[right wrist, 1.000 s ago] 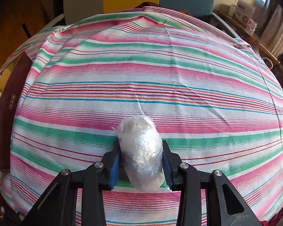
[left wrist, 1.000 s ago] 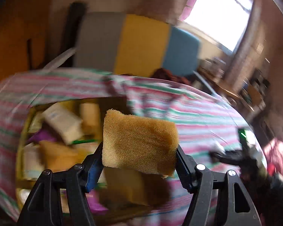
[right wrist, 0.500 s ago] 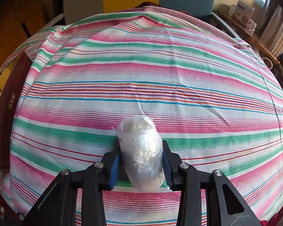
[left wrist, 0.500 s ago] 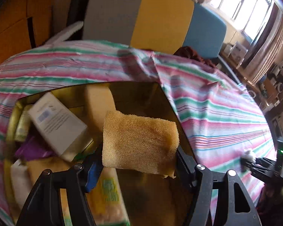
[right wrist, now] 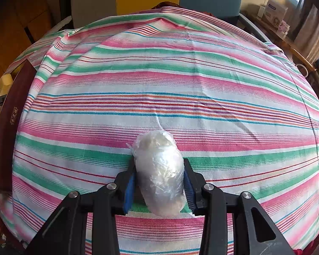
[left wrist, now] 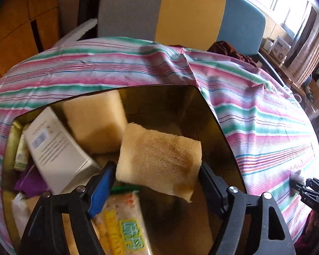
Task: Organize objects
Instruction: 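Carry the sponge cube into the gold tray and open the left gripper, then carry the plastic bundle into the gold tray and open the right gripper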
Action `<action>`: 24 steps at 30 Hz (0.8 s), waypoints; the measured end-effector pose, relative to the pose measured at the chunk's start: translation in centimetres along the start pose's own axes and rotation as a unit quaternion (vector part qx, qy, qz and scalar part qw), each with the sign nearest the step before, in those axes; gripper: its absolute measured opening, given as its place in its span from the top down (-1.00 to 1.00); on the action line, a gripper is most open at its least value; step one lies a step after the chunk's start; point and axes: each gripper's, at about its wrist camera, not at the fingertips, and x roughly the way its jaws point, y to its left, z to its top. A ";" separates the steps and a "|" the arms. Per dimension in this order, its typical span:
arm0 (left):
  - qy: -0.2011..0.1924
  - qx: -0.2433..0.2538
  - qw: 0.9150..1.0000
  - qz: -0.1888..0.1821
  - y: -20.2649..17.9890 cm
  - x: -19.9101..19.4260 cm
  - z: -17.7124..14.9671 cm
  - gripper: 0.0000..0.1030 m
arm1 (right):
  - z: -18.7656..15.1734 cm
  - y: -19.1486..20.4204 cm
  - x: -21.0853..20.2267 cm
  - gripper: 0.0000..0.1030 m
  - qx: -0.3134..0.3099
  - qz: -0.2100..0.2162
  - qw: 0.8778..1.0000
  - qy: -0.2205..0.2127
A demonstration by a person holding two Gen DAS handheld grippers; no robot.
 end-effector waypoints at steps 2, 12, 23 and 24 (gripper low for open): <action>-0.011 -0.004 1.000 0.004 0.1 -0.9 -0.2 -0.54 | 0.0 0.0 0.0 0.21 0.000 -0.001 1.000 0.000; -0.103 0.013 0.994 0.030 0.0 -8.4 -3.4 -0.55 | -0.1 0.1 0.0 0.21 -0.008 -0.007 1.000 -0.004; -0.153 0.010 0.987 0.044 1.3 -13.8 -7.0 -0.55 | -0.2 1.3 -0.8 0.26 0.005 0.000 1.000 0.001; -0.153 0.009 0.987 0.045 1.5 -14.0 -7.2 -0.55 | -0.1 1.8 -1.2 0.27 0.006 0.009 1.000 -0.005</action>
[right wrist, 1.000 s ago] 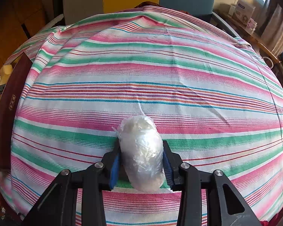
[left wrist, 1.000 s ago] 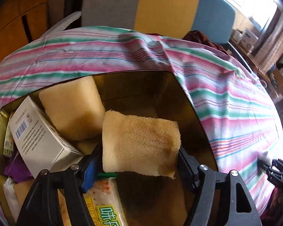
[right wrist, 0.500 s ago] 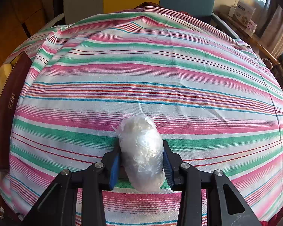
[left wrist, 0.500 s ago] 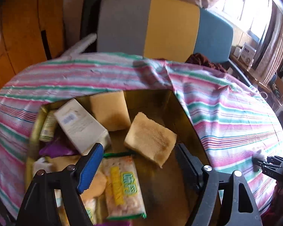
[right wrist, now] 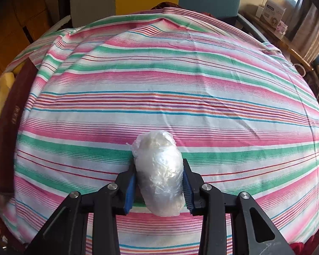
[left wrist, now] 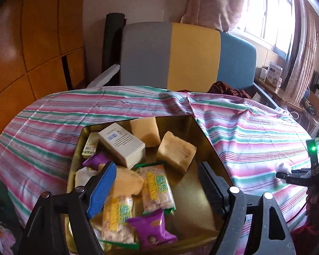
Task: Organize objects
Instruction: 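Carry the plastic bundle into the gold tray and open the right gripper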
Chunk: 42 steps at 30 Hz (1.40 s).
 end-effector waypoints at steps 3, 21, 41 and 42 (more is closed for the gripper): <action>0.002 -0.007 1.000 0.001 0.6 -0.5 -0.6 -0.56 | 0.6 3.0 -2.0 0.27 -0.007 0.042 0.999 -0.027; 0.012 -0.088 0.994 0.070 8.5 -2.5 -3.8 -0.55 | -0.4 27.8 -3.9 0.23 -0.162 0.153 0.975 -0.018; -0.029 -0.065 0.991 0.109 5.8 -5.0 -3.3 -0.55 | -2.8 26.7 -5.1 -0.28 -0.141 0.169 0.974 -0.051; -0.033 -0.064 0.991 0.112 5.6 -5.4 -3.2 -0.55 | -2.9 26.5 -5.6 -0.29 -0.137 0.167 0.974 -0.060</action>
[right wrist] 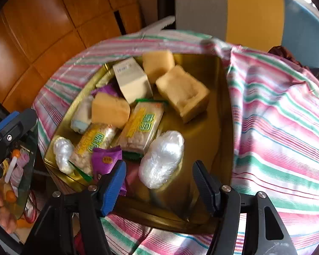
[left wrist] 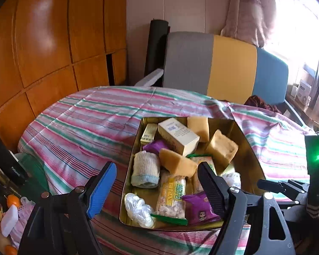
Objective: Organize objects
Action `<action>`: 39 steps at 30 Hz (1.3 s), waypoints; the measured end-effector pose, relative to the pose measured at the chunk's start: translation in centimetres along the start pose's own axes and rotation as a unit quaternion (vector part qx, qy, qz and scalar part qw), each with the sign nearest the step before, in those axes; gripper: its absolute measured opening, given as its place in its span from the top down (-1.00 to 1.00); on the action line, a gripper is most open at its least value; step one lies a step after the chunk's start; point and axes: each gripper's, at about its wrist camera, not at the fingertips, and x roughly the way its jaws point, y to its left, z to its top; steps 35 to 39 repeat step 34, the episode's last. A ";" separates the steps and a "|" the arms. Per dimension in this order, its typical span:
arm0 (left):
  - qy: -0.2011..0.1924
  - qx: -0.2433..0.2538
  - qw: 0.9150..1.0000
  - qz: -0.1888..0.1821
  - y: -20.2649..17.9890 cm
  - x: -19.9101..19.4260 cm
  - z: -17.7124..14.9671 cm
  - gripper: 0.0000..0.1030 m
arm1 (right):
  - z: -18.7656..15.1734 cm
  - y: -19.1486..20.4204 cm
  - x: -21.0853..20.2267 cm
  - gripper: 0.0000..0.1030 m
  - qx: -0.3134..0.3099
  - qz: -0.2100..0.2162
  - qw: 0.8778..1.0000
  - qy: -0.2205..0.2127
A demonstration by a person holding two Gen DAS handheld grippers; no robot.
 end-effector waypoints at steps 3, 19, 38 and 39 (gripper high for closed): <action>-0.019 0.009 1.000 0.020 -0.7 -1.1 0.2 -0.55 | -0.2 -0.1 -1.4 -0.34 0.006 -0.008 1.000 -0.025; 0.008 0.006 1.000 0.010 -1.3 -0.8 -1.4 -0.55 | -2.3 0.4 -4.1 -0.41 0.010 -0.013 0.997 -0.070; 0.017 -0.005 1.000 0.009 -0.3 -0.2 -1.6 -0.34 | -2.4 0.8 -4.0 -0.42 0.005 -0.020 0.997 -0.072; 0.017 -0.005 1.000 0.009 -0.3 -0.2 -1.6 -0.34 | -2.4 0.8 -4.0 -0.42 0.005 -0.020 0.997 -0.072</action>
